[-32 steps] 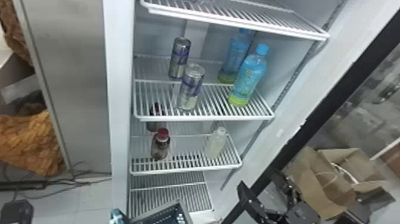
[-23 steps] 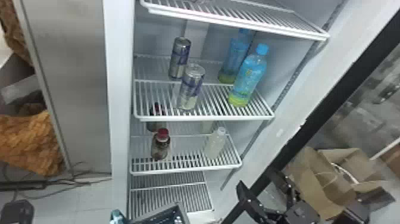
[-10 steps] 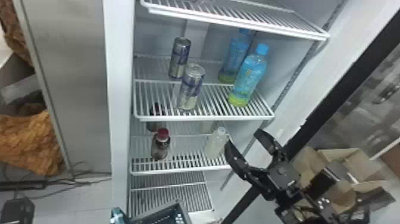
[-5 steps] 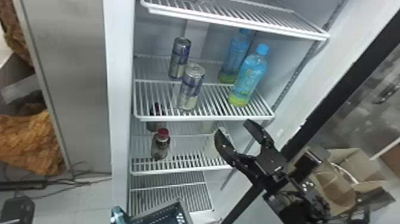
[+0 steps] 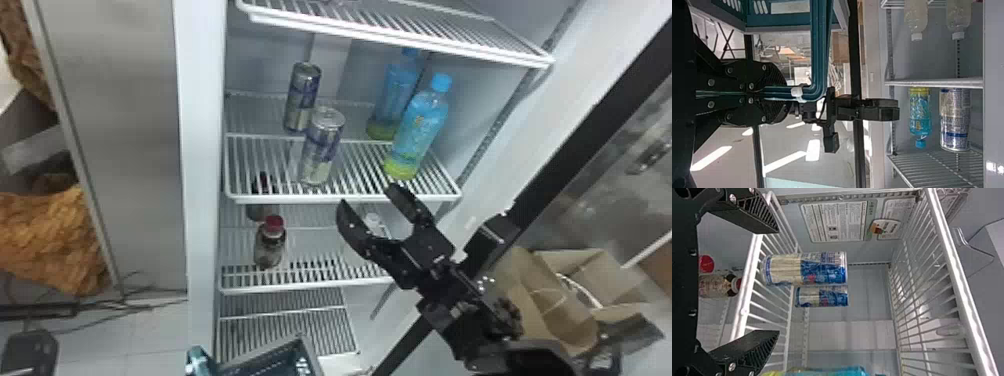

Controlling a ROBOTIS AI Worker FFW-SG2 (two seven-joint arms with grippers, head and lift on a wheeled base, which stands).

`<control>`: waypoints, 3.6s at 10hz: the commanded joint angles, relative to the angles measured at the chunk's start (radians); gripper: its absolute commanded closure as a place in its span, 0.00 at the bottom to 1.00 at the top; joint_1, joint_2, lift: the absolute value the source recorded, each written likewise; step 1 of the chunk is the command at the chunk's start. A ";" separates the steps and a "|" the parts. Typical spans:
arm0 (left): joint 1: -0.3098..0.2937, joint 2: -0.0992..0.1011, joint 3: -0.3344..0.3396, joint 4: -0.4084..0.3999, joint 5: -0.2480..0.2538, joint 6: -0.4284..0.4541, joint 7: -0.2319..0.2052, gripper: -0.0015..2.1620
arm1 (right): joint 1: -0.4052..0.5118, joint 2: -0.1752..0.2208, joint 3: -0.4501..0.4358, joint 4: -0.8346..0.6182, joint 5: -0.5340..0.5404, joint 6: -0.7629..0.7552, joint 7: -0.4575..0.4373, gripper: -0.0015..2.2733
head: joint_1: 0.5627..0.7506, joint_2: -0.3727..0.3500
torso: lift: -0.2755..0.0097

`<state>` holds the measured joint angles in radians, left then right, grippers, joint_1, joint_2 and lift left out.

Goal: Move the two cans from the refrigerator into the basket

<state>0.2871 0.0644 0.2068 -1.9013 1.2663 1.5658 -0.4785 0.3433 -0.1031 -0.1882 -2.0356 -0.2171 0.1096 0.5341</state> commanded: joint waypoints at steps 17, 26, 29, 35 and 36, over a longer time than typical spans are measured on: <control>0.007 0.009 -0.007 0.003 0.002 0.005 0.003 0.55 | -0.341 -0.033 0.192 0.280 0.026 0.035 -0.086 0.06 | 0.70 0.22 | 0.84; 0.007 0.003 -0.007 0.003 0.004 0.005 0.003 0.55 | -0.353 -0.040 0.186 0.257 0.030 0.062 -0.091 0.51 | 0.70 0.24 | 0.84; 0.010 0.002 -0.005 0.003 0.006 0.005 0.003 0.55 | -0.292 -0.040 0.156 0.172 0.006 0.065 -0.091 0.51 | 0.70 0.22 | 0.84; 0.012 -0.002 -0.001 0.000 0.006 0.005 0.003 0.55 | -0.093 -0.053 0.106 -0.037 -0.066 0.128 -0.088 0.51 | 0.70 0.17 | 0.84; 0.012 0.000 -0.001 0.000 0.006 0.005 0.003 0.55 | -0.066 -0.056 0.104 -0.066 -0.078 0.141 -0.080 0.51 | 0.70 0.17 | 0.84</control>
<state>0.2994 0.0634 0.2054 -1.9004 1.2723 1.5658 -0.4757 0.2623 -0.1578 -0.0833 -2.0853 -0.2887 0.2443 0.4538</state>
